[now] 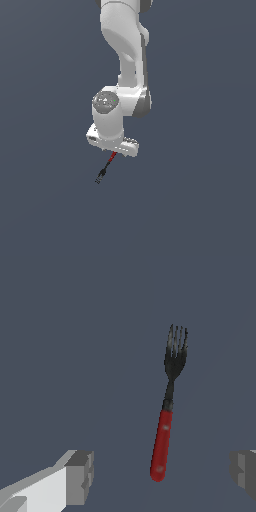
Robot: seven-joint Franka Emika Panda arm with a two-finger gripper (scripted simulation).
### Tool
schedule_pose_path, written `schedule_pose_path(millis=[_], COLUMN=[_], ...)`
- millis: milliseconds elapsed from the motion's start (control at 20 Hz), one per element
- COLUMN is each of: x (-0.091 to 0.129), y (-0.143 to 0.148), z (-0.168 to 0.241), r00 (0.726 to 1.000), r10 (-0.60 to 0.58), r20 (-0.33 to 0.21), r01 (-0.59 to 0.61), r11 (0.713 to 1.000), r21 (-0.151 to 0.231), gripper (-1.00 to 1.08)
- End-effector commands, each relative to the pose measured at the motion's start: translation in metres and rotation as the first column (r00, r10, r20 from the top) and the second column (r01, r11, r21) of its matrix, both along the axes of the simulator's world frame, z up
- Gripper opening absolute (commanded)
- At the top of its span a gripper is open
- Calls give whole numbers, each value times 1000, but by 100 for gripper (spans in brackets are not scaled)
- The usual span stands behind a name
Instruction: Pick up the object and move it to a goal position.
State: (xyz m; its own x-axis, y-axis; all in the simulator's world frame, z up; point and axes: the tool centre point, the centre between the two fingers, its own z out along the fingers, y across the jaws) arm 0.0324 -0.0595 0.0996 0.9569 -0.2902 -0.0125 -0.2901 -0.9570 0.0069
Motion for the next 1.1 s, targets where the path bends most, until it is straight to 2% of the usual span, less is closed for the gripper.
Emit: schedule_pose_path(millis=[0, 400, 750, 1050], x=[5, 12, 12, 11], y=[-12, -35, -36, -36], z=[-15, -41, -46, -71], r00=[998, 988, 988, 987], r10=[-56, -152, -155, -158], r20=[5, 13, 12, 13], r01=[56, 152, 155, 158], r11=[998, 988, 988, 987], r21=[2, 3, 3, 3], gripper=[100, 100, 100, 100])
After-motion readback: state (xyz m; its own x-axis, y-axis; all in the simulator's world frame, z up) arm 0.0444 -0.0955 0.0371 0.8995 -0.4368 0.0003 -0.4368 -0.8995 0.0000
